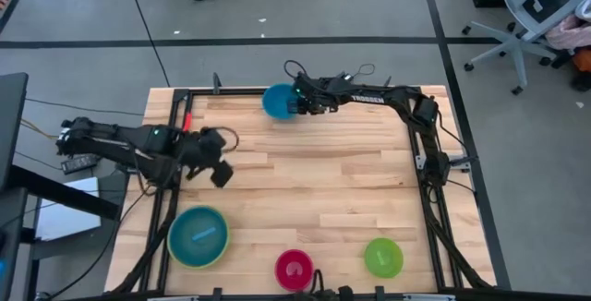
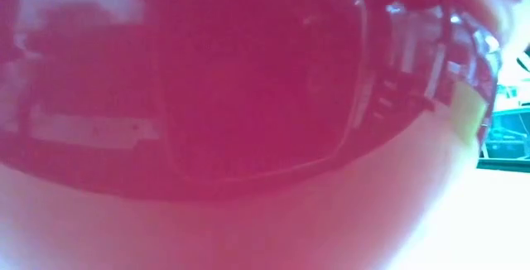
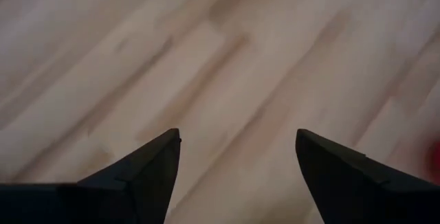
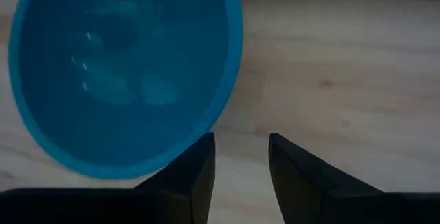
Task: Nest bowls inside each other
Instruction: Stack the small blue bowl on top of the big blue bowl
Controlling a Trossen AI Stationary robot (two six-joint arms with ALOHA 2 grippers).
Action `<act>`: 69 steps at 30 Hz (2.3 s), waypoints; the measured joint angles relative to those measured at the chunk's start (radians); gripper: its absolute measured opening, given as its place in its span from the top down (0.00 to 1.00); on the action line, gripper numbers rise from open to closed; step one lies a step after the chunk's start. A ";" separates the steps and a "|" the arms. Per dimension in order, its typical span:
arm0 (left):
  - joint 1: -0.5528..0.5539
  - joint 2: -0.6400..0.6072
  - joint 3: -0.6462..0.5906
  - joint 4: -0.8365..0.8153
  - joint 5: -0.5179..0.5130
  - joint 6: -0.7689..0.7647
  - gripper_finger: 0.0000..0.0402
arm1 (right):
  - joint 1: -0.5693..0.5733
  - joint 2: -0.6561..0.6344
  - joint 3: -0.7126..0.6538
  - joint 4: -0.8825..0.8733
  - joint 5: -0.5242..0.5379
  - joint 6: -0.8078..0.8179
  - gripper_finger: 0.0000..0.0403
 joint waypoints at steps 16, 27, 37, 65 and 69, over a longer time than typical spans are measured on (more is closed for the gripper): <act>0.165 0.000 0.000 0.188 0.015 0.125 0.28 | 0.013 -0.013 0.000 0.099 0.055 0.019 0.65; 0.208 0.000 0.000 0.181 0.015 0.116 0.28 | -0.020 0.086 0.000 0.130 0.008 -0.009 0.71; 0.268 0.001 0.000 0.170 -0.015 0.110 0.28 | -0.020 0.081 0.000 0.169 -0.041 -0.025 0.93; 0.261 0.001 -0.001 0.087 0.006 0.071 0.28 | -0.038 0.077 -0.001 0.212 0.006 0.090 0.52; 0.261 0.001 -0.001 0.086 0.006 0.071 0.28 | -0.031 0.098 0.000 0.244 -0.009 0.087 0.57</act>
